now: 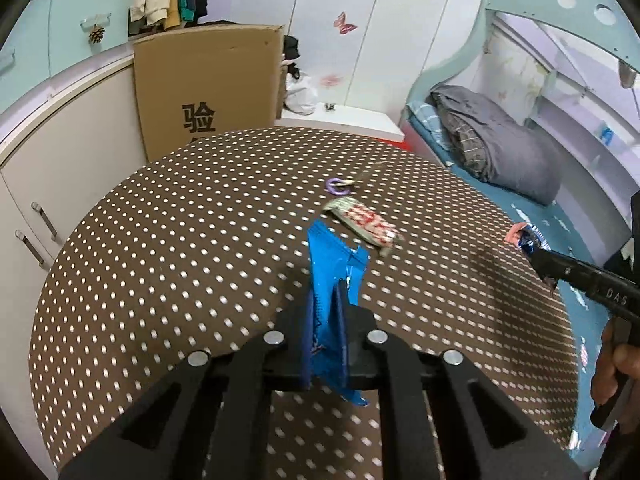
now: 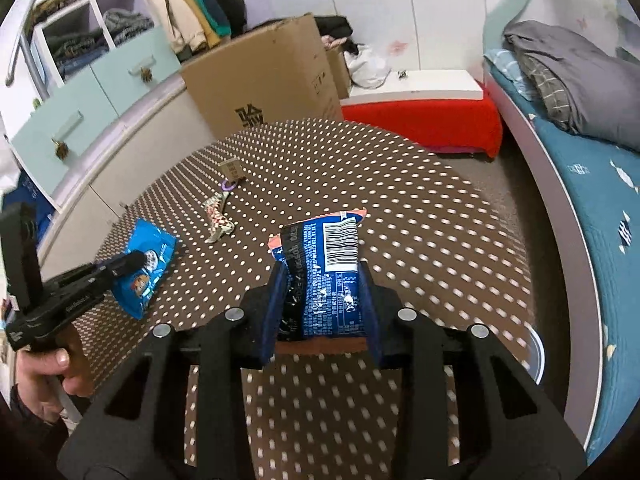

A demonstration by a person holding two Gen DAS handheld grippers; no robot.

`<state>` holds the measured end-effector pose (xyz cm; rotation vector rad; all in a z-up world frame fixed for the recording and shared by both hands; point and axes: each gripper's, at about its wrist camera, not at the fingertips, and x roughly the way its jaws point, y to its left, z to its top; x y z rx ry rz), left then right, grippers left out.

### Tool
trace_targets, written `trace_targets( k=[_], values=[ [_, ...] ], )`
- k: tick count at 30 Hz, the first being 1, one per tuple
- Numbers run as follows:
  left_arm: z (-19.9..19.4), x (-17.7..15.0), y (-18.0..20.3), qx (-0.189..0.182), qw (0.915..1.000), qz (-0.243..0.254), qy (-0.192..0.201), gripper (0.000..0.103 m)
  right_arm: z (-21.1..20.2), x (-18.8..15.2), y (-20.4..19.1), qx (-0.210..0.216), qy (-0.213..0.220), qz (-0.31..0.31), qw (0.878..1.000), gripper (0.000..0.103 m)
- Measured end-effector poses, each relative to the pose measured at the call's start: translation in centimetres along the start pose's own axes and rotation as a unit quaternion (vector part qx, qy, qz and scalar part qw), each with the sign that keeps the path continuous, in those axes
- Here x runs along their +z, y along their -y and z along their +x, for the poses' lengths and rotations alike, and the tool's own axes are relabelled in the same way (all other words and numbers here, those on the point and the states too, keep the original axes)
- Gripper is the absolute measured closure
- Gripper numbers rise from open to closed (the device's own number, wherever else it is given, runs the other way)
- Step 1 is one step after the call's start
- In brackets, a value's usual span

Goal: Collect trash
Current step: 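Carry the bag and wrapper to the wastebasket and open both tools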

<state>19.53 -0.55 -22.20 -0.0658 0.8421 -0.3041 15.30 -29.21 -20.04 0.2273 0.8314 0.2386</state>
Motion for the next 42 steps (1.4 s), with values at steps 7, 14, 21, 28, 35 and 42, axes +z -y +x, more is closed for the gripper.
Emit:
trace_targets(
  k=[7, 14, 21, 28, 35, 42],
  values=[
    [-3.5, 0.2, 3.2, -0.030, 0.9992, 0.013, 0.022, 0.094, -5.9, -0.1, 2.6, -0.001, 0.050, 0.025, 0.998, 0.068],
    [-6.1, 2.5, 8.6, -0.075, 0.9947, 0.046, 0.055, 0.093, -11.7, 0.2, 6.5, -0.029, 0.106, 0.050, 0.993, 0.068],
    [-6.3, 4.5, 15.5, -0.124, 0.9862, 0.088, 0.065, 0.094, -15.7, -0.7, 13.2, -0.076, 0.141, 0.113, 0.981, 0.068],
    [-5.1, 5.4, 22.7, -0.158, 0.9760, 0.136, 0.062, 0.093, -15.5, -2.5, 19.8, -0.113, 0.128, 0.172, 0.970, 0.068],
    [-2.1, 5.3, 28.5, -0.184, 0.9687, 0.164, 0.029, 0.093, -11.2, -4.7, 25.1, -0.121, 0.086, 0.226, 0.963, 0.068],
    [2.7, 4.7, 32.5, -0.183, 0.9661, 0.181, -0.019, 0.093, -4.1, -7.9, 30.2, -0.102, 0.021, 0.286, 0.952, 0.057]
  ],
)
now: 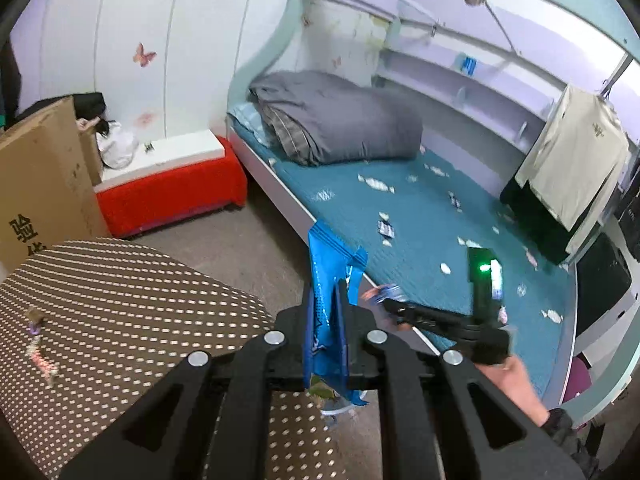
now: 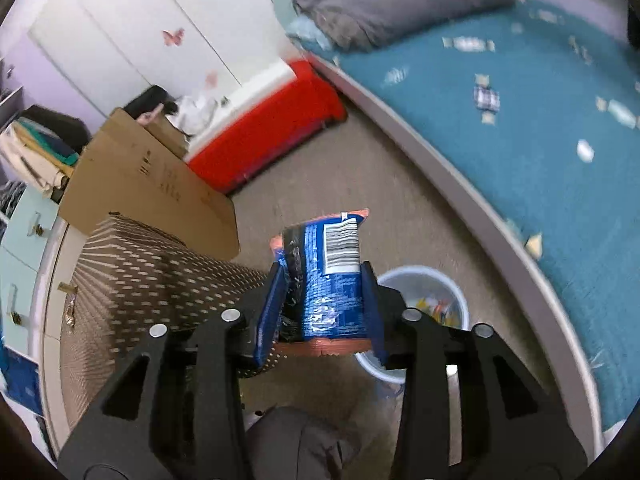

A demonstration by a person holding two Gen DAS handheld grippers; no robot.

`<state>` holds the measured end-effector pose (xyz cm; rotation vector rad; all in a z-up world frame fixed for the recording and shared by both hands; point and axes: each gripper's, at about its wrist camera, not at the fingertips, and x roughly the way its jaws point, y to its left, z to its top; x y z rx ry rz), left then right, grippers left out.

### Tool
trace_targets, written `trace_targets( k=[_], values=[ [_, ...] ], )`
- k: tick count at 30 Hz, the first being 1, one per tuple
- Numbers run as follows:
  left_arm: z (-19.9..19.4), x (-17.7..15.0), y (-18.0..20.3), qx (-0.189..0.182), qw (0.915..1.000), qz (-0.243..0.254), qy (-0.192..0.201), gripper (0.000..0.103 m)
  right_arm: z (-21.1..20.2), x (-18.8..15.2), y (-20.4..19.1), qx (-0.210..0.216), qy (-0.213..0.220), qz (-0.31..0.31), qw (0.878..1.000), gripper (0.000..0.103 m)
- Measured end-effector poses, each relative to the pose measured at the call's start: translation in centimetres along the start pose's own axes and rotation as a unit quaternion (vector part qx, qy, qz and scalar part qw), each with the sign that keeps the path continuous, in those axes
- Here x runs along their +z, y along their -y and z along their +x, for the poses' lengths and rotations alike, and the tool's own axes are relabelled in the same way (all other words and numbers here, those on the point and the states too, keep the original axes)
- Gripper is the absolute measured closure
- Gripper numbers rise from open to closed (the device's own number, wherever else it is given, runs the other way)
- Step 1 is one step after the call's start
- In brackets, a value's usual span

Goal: Collect trash
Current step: 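Carry the bag and wrapper to the wastebasket and open both tools, then move both open tools back over the table toward the last trash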

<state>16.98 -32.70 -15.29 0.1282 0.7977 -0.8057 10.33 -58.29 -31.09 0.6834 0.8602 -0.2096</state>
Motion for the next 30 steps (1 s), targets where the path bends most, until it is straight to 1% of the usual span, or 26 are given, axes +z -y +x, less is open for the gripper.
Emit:
trace_targets(
  k=[1, 2, 5, 9, 13, 15, 20, 21, 22, 23, 25, 26, 27, 28, 30],
  values=[
    [0.5, -0.1, 0.1, 0.000, 1.0000, 0.002, -0.005, 0.093, 0.7, -0.1, 0.8, -0.002, -0.007, 0.009, 1.000, 0.044],
    [1.5, -0.1, 0.5, -0.001, 0.9999, 0.005, -0.013, 0.093, 1.2, -0.1, 1.4, -0.003, -0.012, 0.019, 1.000, 0.037],
    [4.3, -0.2, 1.4, -0.002, 0.9992, 0.014, -0.037, 0.093, 1.6, -0.3, 3.0, 0.000, -0.012, 0.045, 0.999, 0.028],
    [8.0, -0.7, 2.4, -0.011, 0.9971, 0.024, -0.071, 0.093, -0.1, -0.2, 4.1, -0.005, 0.005, 0.049, 0.999, 0.024],
    [11.2, -1.3, 3.6, -0.018, 0.9941, 0.037, -0.100, 0.093, -2.4, 0.3, 5.0, -0.012, 0.033, 0.055, 0.998, 0.020],
    [12.2, -1.5, 4.2, -0.022, 0.9930, 0.041, -0.108, 0.093, -3.7, 0.5, 5.3, -0.018, 0.049, 0.058, 0.997, 0.018],
    [14.6, -0.8, 5.4, -0.033, 0.9908, 0.051, -0.121, 0.092, -6.0, 1.2, 5.1, -0.018, 0.078, 0.057, 0.995, 0.015],
    [14.9, -0.7, 5.5, -0.037, 0.9906, 0.053, -0.120, 0.089, -6.2, 1.4, 5.0, -0.017, 0.080, 0.056, 0.995, 0.015],
    [15.3, -0.5, 5.6, -0.040, 0.9899, 0.058, -0.123, 0.074, -6.6, 1.4, 4.8, -0.017, 0.085, 0.055, 0.995, 0.014],
    [15.6, -0.3, 5.8, -0.042, 0.9895, 0.060, -0.124, 0.066, -7.0, 1.4, 4.7, -0.018, 0.089, 0.055, 0.994, 0.014],
    [15.6, -0.1, 5.8, -0.033, 0.9910, 0.062, -0.114, 0.022, -7.6, 1.5, 4.2, -0.021, 0.098, 0.056, 0.993, 0.013],
    [15.3, 0.0, 5.7, -0.025, 0.9925, 0.061, -0.103, 0.015, -7.9, 1.6, 4.1, -0.021, 0.103, 0.055, 0.993, 0.011],
    [15.1, 0.2, 5.7, -0.017, 0.9937, 0.059, -0.094, 0.011, -8.2, 1.6, 3.9, -0.021, 0.107, 0.053, 0.993, 0.010],
    [14.8, 0.4, 5.6, -0.012, 0.9944, 0.056, -0.089, 0.009, -8.5, 1.7, 3.6, -0.021, 0.111, 0.050, 0.992, 0.009],
    [14.3, 0.6, 5.5, -0.008, 0.9948, 0.050, -0.088, 0.009, -8.8, 1.7, 3.1, -0.020, 0.114, 0.044, 0.992, 0.008]
  ],
)
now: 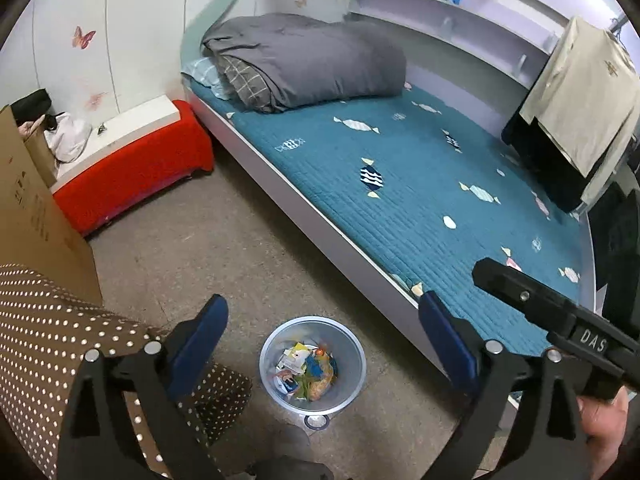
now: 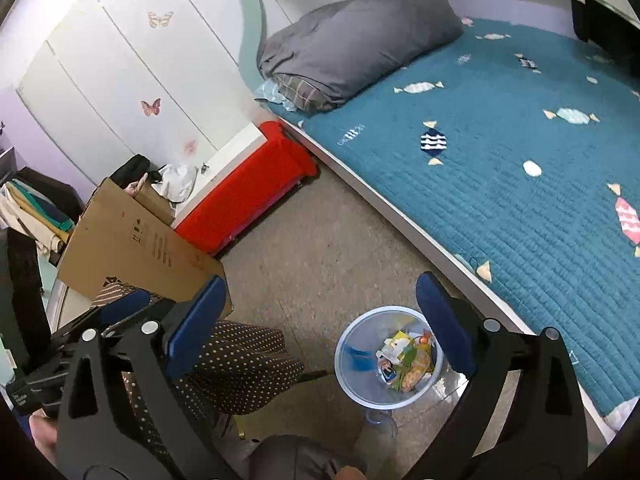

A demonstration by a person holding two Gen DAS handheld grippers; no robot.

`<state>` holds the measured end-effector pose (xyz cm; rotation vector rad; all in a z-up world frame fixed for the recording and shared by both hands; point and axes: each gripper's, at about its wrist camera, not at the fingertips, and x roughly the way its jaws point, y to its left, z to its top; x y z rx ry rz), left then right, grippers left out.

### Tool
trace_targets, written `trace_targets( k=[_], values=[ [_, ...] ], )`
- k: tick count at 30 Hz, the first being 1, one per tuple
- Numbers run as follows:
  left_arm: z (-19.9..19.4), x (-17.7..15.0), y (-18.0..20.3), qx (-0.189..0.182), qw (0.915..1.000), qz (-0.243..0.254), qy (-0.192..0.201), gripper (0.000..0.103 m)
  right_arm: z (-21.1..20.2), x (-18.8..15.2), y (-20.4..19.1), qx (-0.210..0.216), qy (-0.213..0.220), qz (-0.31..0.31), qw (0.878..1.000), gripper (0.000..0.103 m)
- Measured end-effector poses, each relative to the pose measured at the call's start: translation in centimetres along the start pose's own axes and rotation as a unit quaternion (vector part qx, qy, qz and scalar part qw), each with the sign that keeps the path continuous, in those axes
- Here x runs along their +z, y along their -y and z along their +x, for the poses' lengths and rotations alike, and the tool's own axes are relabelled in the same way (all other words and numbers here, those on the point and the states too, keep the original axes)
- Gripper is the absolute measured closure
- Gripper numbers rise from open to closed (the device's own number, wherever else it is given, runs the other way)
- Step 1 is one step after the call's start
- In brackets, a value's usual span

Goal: Collect trash
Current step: 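Move both open tools back over the table toward the last trash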

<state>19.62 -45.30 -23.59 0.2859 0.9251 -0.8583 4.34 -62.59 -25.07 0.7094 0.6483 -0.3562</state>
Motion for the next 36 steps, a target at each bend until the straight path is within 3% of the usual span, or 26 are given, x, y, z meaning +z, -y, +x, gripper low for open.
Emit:
trace_targets(
  k=[7, 18, 30, 36],
  values=[
    [-3.6, -0.2, -0.4, 0.033, 0.9990, 0.003, 0.031, 0.008, -0.6, -0.3, -1.4, -0.003, 0.002, -0.007, 1.000, 0.006],
    [-10.4, -1.2, -2.2, 0.042, 0.9956, -0.010, 0.083, 0.008, -3.4, -0.4, -5.8, 0.004, 0.014, -0.044, 0.999, 0.006],
    [-18.3, -4.2, -6.1, 0.075, 0.9873, -0.036, 0.135, 0.006, -5.6, -2.0, -14.2, 0.036, 0.014, -0.117, 0.992, 0.006],
    [-21.7, -6.2, -9.1, 0.109, 0.9803, -0.058, 0.154, 0.005, -5.7, -3.5, -18.8, 0.054, 0.004, -0.163, 0.985, 0.006]
  ],
)
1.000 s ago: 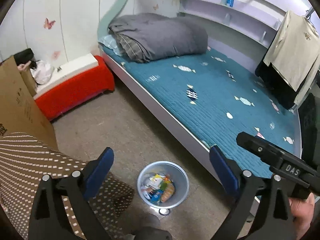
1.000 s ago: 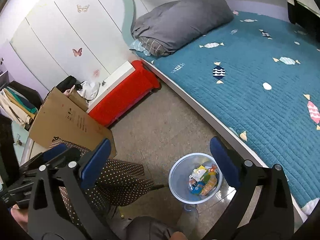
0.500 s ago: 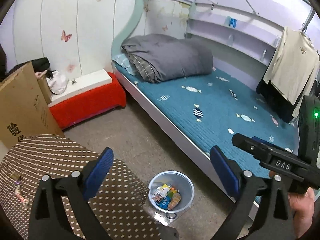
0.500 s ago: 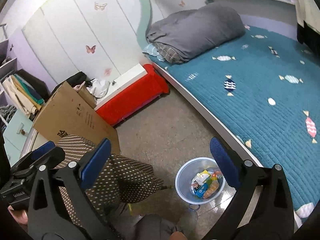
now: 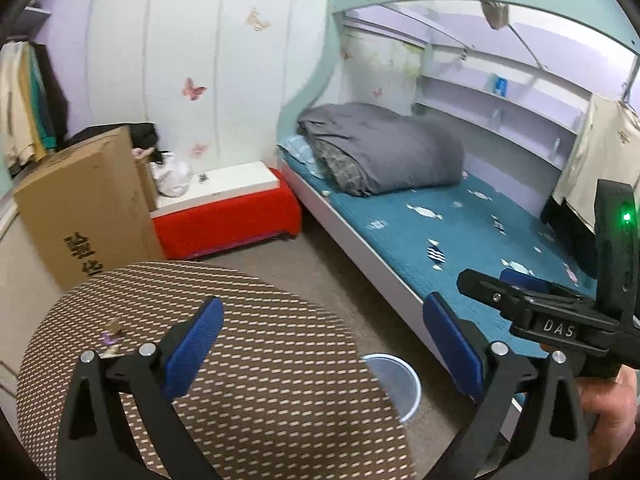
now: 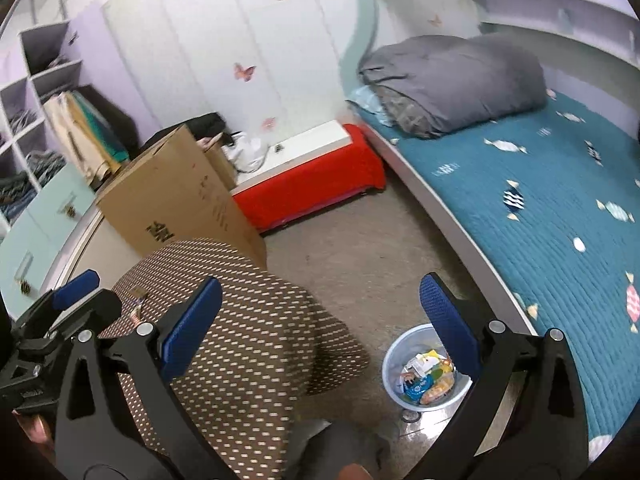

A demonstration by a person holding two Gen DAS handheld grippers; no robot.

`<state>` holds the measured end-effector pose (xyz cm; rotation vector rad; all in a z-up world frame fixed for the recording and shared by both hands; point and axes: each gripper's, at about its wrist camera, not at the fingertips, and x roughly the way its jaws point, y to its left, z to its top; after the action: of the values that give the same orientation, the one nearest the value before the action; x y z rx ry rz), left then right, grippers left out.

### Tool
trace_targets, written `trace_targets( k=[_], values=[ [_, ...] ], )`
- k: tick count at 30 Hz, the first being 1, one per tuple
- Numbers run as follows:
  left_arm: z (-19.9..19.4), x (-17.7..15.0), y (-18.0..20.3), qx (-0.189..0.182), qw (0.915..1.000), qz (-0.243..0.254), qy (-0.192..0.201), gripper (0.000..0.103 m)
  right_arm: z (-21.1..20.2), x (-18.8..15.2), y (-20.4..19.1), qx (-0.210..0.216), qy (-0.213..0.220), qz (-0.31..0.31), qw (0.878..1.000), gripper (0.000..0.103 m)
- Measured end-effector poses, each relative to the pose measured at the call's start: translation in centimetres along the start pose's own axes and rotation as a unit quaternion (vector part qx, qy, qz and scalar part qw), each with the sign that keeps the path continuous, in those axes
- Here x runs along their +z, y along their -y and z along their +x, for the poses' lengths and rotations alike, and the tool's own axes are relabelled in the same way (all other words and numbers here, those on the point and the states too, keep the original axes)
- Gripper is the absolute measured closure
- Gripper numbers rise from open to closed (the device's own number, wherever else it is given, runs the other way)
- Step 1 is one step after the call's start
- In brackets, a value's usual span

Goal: Collect trash
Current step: 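Move both open tools back over the table toward the last trash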

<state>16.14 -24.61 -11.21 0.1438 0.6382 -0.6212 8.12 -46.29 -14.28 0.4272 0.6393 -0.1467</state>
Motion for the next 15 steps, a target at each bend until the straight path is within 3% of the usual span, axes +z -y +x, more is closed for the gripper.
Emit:
trace_targets(
  k=[15],
  values=[
    [-5.2, -4.5, -11.9, 0.080, 0.9918, -0.096, 0.028, 0.005, 3.7, -1.3, -12.3, 0.055, -0.043, -0.111, 0.991, 0.006]
  ],
)
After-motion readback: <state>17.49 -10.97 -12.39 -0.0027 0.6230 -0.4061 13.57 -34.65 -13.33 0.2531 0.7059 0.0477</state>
